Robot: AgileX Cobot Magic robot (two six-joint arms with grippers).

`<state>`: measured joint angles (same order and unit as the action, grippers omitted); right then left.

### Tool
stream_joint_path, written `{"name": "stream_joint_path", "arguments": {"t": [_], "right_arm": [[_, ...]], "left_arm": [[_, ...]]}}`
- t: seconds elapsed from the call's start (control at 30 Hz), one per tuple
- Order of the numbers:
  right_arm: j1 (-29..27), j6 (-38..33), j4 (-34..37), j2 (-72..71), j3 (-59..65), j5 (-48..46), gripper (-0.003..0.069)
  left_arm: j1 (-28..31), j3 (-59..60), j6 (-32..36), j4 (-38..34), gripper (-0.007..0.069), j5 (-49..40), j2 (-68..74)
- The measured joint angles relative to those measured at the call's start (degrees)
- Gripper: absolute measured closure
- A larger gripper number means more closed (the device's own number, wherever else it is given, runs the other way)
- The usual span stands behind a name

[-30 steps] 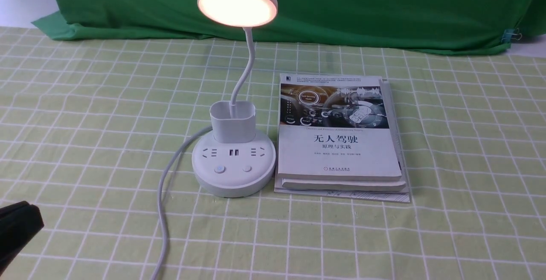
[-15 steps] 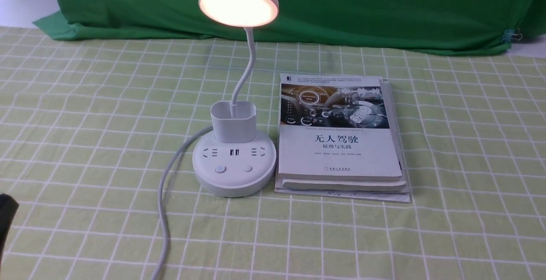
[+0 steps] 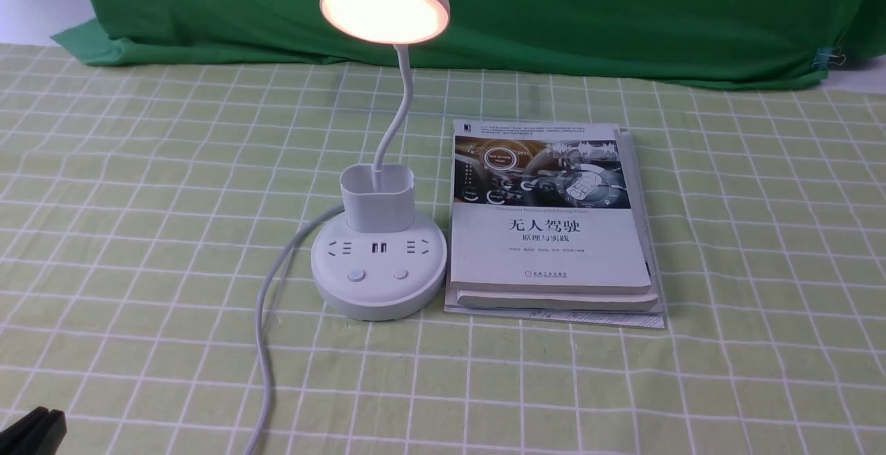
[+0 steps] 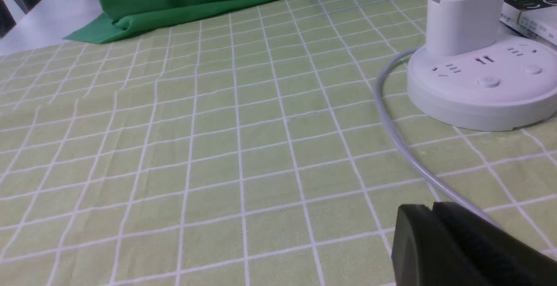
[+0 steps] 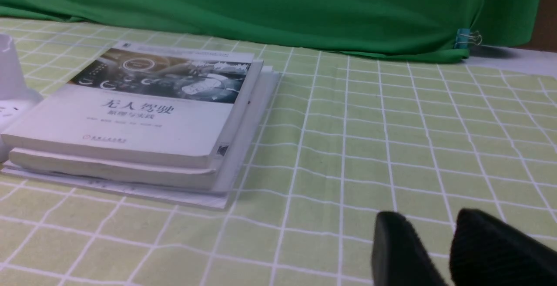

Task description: Turn on the table lamp on the green coffee tablecloth with your hand.

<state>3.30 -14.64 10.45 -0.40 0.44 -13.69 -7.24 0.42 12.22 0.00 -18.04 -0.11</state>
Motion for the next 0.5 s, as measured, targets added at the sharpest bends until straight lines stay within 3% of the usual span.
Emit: {"name": "stream_joint_path", "arguments": {"t": [0.5], "right_arm": [[0.0, 0.0, 0.0, 0.0, 0.0, 0.0, 0.0414]], "left_arm": [[-0.3, 0.0, -1.2, 0.6, 0.0617, 0.7, 0.0]]}}
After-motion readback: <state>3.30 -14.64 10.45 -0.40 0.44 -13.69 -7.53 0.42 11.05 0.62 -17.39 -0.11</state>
